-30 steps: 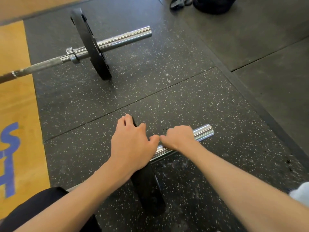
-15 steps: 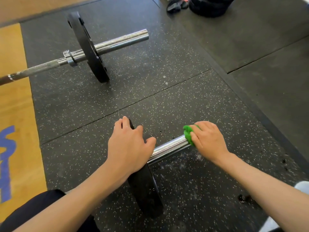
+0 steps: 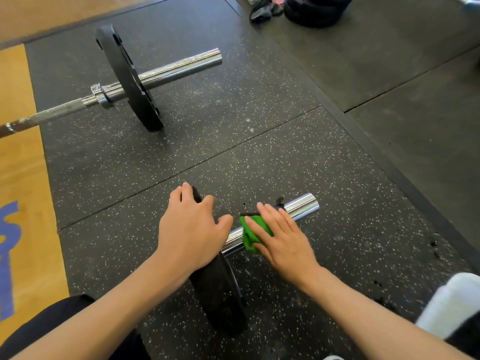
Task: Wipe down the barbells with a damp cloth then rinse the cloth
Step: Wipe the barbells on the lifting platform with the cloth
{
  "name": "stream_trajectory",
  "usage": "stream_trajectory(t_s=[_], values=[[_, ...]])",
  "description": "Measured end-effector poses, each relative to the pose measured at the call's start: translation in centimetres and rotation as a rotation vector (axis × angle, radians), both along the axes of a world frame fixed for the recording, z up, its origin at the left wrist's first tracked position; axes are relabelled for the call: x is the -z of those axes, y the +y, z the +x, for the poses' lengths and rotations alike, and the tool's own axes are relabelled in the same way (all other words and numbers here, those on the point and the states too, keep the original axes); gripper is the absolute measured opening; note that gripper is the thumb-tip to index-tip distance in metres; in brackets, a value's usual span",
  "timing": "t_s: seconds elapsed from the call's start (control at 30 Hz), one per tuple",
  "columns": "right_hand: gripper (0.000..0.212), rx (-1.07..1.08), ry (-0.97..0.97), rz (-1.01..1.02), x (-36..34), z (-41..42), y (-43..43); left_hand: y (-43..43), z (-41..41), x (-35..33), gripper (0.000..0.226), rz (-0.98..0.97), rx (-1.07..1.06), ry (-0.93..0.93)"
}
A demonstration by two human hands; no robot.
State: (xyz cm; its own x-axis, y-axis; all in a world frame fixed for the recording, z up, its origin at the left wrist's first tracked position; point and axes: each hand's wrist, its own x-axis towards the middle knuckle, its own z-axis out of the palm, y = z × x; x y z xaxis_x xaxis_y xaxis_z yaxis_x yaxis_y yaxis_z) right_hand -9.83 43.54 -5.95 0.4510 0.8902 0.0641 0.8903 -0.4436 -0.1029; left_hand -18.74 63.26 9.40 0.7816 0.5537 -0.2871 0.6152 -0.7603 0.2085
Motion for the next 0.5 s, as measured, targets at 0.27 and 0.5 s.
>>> stream_trajectory(t_s=[0.27, 0.5], values=[[0.041, 0.525, 0.03, 0.088, -1.7, 4.0, 2.7, 0.2, 0.1, 0.1, 0.04, 0.0, 0.01, 0.012], [0.035, 0.226, 0.12, 0.255, -0.8, -4.8, 9.2, 0.3, 0.3, 0.2, 0.039, -0.001, 0.002, 0.008]])
